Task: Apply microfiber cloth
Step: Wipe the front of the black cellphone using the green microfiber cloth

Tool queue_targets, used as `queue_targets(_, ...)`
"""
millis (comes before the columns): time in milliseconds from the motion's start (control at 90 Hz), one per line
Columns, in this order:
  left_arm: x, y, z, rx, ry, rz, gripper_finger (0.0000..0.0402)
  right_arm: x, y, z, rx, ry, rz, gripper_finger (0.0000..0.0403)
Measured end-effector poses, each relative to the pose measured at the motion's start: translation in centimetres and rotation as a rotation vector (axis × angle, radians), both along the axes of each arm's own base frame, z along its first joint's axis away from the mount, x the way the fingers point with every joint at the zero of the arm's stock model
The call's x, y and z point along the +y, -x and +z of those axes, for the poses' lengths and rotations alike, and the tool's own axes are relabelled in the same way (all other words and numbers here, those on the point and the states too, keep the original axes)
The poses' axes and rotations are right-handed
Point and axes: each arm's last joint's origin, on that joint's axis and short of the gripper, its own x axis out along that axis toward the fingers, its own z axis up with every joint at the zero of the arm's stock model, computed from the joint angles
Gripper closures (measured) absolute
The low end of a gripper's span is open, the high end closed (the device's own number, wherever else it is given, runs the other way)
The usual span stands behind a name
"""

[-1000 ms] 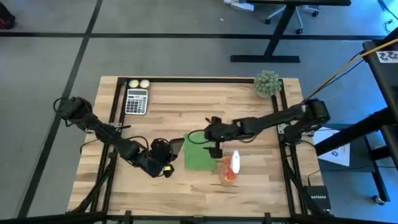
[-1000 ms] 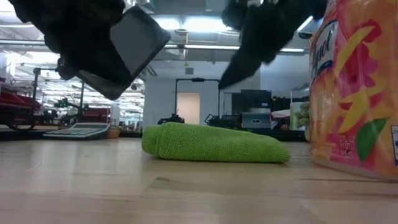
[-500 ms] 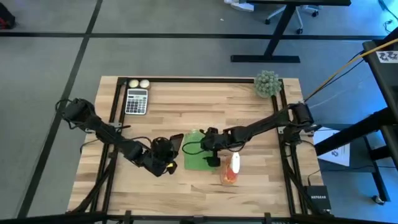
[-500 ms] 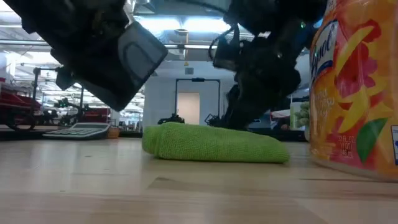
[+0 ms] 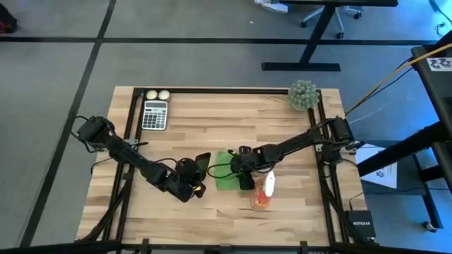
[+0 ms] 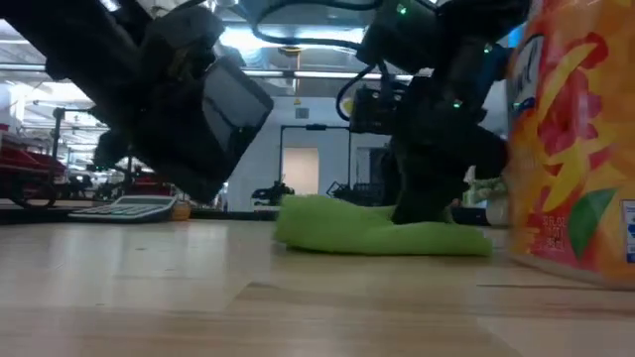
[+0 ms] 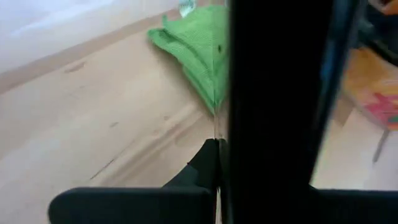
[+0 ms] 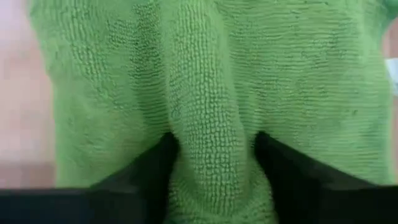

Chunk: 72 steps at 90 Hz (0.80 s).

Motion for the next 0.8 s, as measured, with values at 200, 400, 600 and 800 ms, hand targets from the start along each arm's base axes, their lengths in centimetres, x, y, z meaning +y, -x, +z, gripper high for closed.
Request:
queue_targets(200, 0.6, -0.6, 0.3, -0.024, -0.031, -0.005, 0.0389, 0.0, 1.2, 3.9, -0.081, -0.005, 0.051, 0.0387)
queue_targets(400, 0.8, -1.3, -0.2, -0.023, 0.028, -0.019, 0.0389, 0.6, 2.2, 8.9, -0.273, 0.037, 0.086, 0.0386)
queue_targets(600, -0.1, -3.1, -2.2, -0.102, 0.134, -0.069, 0.0389, 2.4, 1.6, 9.9, -0.412, 0.037, 0.140, 0.0394)
queue_targets(800, 0.3, -3.8, -4.3, -0.072, 0.205, -0.048, 0.0388, 2.9, 1.2, 9.2, -0.417, 0.057, 0.138, 0.0397)
